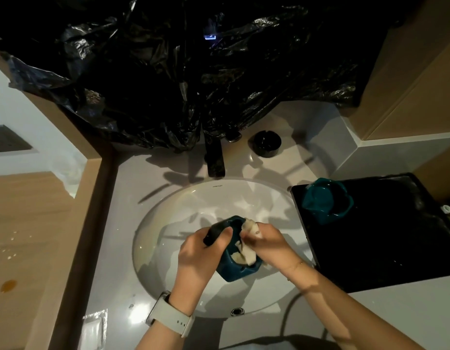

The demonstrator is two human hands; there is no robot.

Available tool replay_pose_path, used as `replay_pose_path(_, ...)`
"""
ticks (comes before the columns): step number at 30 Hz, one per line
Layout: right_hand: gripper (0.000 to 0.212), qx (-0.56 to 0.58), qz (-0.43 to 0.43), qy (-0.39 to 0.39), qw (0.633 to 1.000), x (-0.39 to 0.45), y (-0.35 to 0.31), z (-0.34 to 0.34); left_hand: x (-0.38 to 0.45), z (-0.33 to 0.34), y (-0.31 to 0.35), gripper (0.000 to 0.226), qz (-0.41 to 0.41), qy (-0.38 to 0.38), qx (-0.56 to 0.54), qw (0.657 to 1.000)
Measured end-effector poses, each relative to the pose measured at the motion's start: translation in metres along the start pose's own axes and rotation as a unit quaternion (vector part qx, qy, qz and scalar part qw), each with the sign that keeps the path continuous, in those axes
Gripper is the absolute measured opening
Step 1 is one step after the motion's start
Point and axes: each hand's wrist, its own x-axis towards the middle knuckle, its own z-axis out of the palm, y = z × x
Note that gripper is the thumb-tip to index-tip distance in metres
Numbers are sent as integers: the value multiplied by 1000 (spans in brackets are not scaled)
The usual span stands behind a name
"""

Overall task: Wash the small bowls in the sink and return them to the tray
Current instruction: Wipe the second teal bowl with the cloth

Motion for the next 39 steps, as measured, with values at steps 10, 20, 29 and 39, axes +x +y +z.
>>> replay_pose_path(10,33,-247,-204,93,943,-18,-38,-6,11,-20,5,39,23,-81,-26,996)
replay_pose_path(20,20,63,-16,55,996,-38,-13,19,1,2,-2,39,-28,78,-77,994)
replay_pose_path(29,30,-74,-13,87,993,1,-8,6,-14,8,20,7,62,69,4,996)
replay_pose_path(39,12,-78,-124,140,979,-17,2,-6,-5,1,13,55,47,-48,19,998)
